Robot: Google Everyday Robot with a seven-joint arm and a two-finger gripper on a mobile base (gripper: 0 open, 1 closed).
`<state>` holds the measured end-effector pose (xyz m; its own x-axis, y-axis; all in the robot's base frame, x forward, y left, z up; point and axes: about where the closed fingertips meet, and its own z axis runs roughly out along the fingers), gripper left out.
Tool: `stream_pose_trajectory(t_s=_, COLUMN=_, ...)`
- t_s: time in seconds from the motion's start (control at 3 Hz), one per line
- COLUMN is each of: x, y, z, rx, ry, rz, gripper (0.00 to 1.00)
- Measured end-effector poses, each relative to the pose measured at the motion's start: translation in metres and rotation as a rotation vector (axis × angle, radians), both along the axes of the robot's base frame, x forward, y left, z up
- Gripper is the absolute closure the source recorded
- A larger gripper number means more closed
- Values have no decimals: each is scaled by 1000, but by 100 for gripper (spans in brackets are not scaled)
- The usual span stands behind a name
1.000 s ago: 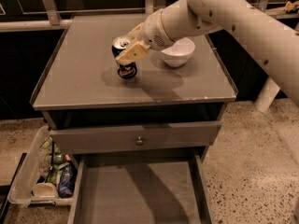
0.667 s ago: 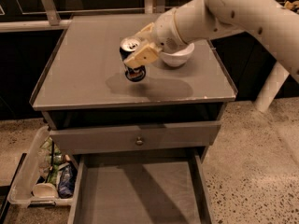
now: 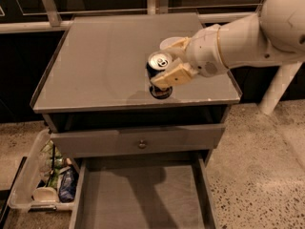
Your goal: Place pepsi can into middle drawer
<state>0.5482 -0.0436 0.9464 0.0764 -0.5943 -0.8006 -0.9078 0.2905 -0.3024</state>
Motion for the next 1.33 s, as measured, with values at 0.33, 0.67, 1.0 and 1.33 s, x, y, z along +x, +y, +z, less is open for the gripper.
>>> stream_pose_trajectory(t_s=0.33, x=-37, y=-29, z=-11, rx=9, ry=-4, rz=-43, gripper=100)
stream_pose_trajectory(t_s=0.67, x=-74, y=-47, z=-49, rx=28, ry=60, rz=-78, gripper=100)
stream_pose_trajectory(t_s=1.0, x=-74, y=-47, z=-49, rx=28, ry=60, rz=-78, gripper=100)
stream_pose_trajectory(t_s=1.33, x=-76, y=-38, z=-86, rx=16, ry=103, rz=-84, gripper=100)
